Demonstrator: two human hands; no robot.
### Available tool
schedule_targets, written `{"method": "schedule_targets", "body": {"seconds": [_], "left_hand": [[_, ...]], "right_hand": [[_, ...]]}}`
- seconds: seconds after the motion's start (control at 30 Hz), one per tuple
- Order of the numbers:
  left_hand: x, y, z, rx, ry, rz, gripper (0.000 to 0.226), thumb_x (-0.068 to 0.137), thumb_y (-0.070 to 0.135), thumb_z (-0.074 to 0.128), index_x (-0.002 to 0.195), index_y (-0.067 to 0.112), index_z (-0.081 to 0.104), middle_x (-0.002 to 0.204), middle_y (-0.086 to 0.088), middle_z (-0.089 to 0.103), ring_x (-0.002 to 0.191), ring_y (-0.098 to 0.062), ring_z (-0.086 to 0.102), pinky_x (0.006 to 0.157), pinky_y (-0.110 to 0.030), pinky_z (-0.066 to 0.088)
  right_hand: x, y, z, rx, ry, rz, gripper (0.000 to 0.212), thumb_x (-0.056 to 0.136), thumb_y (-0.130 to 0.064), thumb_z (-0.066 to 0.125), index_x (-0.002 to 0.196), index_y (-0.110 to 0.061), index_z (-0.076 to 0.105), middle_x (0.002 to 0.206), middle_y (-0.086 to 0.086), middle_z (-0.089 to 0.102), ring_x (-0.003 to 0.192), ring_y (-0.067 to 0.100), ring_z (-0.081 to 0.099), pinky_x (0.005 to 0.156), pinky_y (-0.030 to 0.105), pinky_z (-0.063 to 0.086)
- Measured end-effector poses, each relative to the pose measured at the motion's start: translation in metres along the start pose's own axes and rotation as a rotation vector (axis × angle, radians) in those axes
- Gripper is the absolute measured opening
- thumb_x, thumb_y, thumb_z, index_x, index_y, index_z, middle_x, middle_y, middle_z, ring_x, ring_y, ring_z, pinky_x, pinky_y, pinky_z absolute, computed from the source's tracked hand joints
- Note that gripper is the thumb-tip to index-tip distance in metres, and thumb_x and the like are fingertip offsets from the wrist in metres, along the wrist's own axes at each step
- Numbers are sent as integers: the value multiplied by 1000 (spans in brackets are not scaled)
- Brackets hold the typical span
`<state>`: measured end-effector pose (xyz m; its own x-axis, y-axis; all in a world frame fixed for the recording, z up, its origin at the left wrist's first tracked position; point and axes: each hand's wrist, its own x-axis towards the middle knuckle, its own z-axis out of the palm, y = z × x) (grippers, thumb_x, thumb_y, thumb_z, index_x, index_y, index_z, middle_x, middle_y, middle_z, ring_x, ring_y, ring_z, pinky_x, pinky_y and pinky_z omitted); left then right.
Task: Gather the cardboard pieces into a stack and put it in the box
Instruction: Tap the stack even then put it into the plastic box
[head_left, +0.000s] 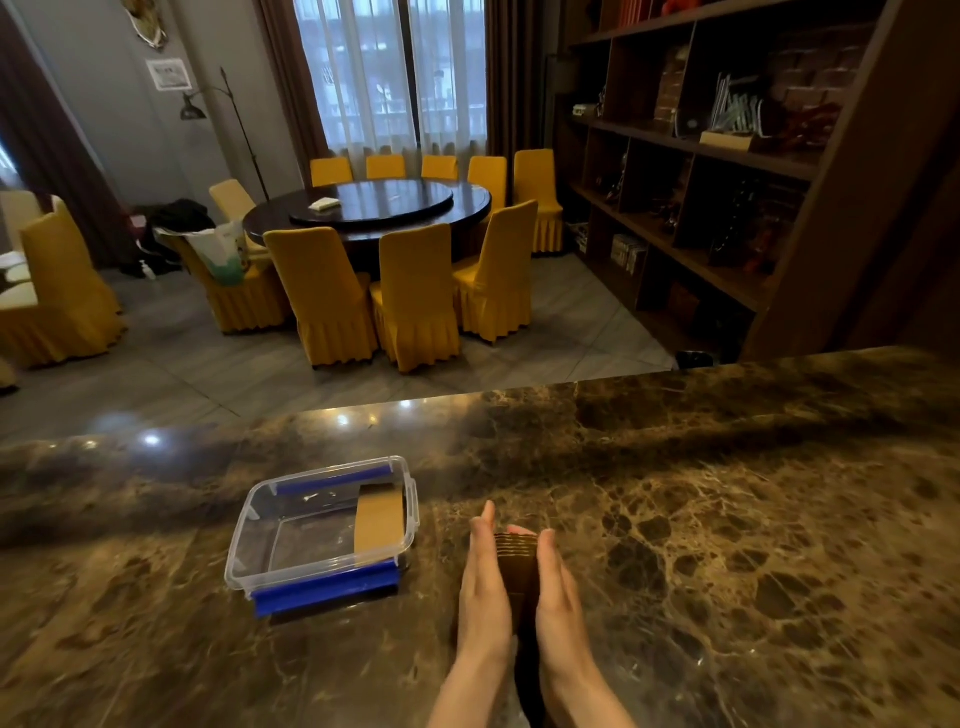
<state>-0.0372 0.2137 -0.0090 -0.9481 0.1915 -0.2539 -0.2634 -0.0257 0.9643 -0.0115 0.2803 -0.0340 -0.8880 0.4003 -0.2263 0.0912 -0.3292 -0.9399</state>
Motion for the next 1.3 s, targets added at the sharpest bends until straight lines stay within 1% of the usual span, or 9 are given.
{"method": "schedule_targets", "body": {"seconds": [0.17,0.27,0.43,0.57,0.67,0.87,1.07,1.2,1.3], "left_hand": [[2,-2,-4,31,115,90,56,93,75,29,120,50,70,117,17,73,107,0,67,93,-29,51],[1,-12,-8,-2,106,25,43,103,54,35,129,40,65,123,11,70,118,-10,65,107,-38,49],[-1,-16,-5,-48,195,1,48,95,61,39,124,34,67,119,2,72,109,-14,68,99,-38,54],[-1,-17,-3,-9,198,13,62,83,65,36,122,29,68,115,1,70,107,-15,65,101,-45,53],[-1,-17,-3,-27,166,-3,55,83,65,39,106,29,75,107,1,74,104,-18,68,95,-39,54],[6,-9,-6,-68,140,8,52,89,69,41,106,39,80,115,6,78,113,-15,70,107,-43,51],[5,-20,-8,-9,185,64,45,88,56,38,97,37,78,103,8,78,96,-3,71,88,-30,53],[6,-18,-8,16,174,31,50,92,56,39,98,28,79,102,1,79,101,-17,72,101,-45,54],[5,-12,-19,-41,38,-29,60,96,67,35,115,25,75,112,-2,79,106,-17,74,97,-37,58]], "right_hand": [[-3,1,3,0,-57,12,65,82,-83,33,122,-44,67,119,-9,74,110,9,70,93,31,57],[-6,10,5,23,-32,41,81,78,-79,36,130,-25,66,130,1,70,122,15,64,112,44,45],[-1,8,5,0,28,72,77,70,-79,47,97,-14,78,93,9,80,87,24,78,82,42,63],[4,6,9,-58,71,-79,50,76,-76,57,80,-30,76,80,-14,77,72,7,75,55,14,56],[6,3,11,-108,69,-123,23,91,-53,56,76,-50,73,77,-29,73,71,-7,70,56,7,52],[12,5,14,-46,48,-137,39,100,-37,53,71,-55,72,71,-43,66,70,-24,62,54,4,50],[3,14,14,-103,78,-159,36,94,-53,46,89,-31,75,86,-25,74,78,-5,69,63,4,50],[7,13,16,-166,55,-165,34,93,-50,43,87,-40,75,89,-16,76,81,2,72,69,11,54],[12,13,13,-158,64,-158,39,88,-55,45,87,-31,76,87,-4,77,80,12,73,69,22,58]]}}
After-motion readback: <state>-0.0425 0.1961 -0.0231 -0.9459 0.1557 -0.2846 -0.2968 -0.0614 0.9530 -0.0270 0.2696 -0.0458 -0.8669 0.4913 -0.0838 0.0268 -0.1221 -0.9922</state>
